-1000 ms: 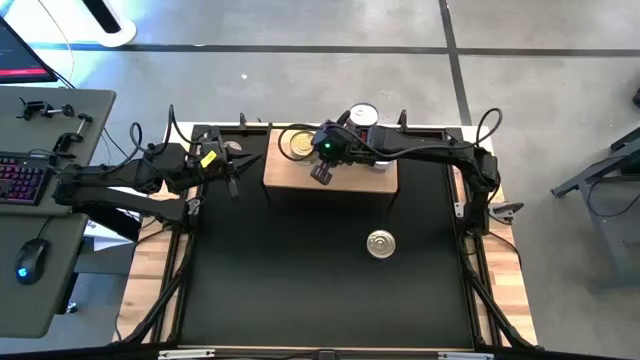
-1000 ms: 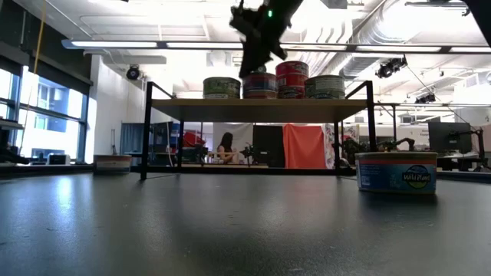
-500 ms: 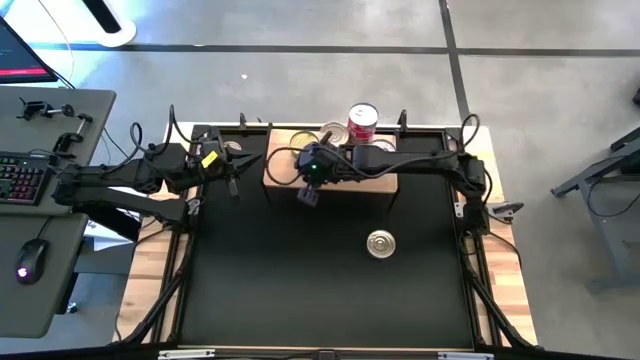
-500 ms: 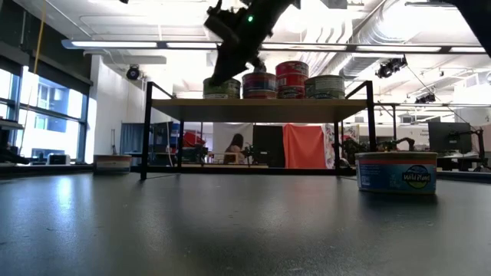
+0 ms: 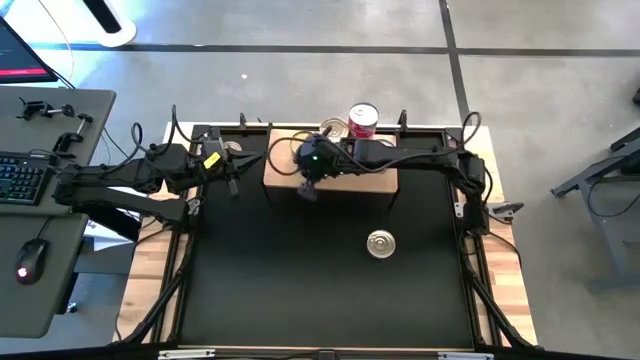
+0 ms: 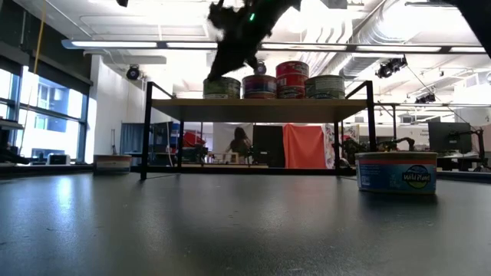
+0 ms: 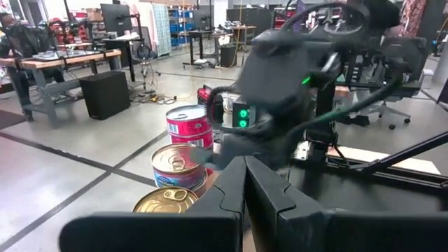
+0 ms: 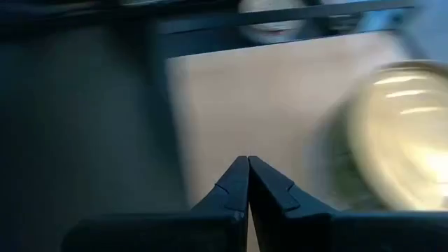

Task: Stack canned seafood by type on shelf
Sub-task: Stack the blue tuna can on top of the blue tuna can on the shelf

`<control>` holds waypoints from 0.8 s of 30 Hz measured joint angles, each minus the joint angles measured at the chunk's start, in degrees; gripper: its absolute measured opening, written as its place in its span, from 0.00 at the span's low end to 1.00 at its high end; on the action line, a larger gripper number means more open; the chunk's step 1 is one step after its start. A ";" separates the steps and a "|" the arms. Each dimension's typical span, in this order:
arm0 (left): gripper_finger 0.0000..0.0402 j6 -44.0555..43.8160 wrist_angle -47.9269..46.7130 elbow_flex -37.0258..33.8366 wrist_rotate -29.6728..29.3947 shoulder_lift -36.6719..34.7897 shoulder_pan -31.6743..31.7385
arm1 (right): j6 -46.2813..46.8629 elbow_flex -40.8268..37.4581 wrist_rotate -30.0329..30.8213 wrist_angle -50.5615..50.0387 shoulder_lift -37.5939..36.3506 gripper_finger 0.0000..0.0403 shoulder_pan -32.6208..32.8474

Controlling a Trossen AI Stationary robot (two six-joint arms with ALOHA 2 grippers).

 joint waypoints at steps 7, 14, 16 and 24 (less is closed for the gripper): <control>0.00 -3.37 -1.95 0.00 1.10 0.00 0.02 | 2.00 0.04 -14.76 -8.54 -5.97 0.00 3.76; 0.00 -3.08 -2.72 -1.44 15.79 3.28 0.04 | 15.34 -1.94 -17.72 -26.62 -6.91 0.00 13.14; 0.00 -3.32 1.59 -4.24 22.17 4.93 0.04 | 20.47 -6.29 -18.88 -28.07 -8.14 0.00 16.93; 0.00 -17.07 33.04 -16.72 29.82 16.97 -3.08 | 50.23 -33.45 -20.69 -16.76 -22.22 0.00 29.30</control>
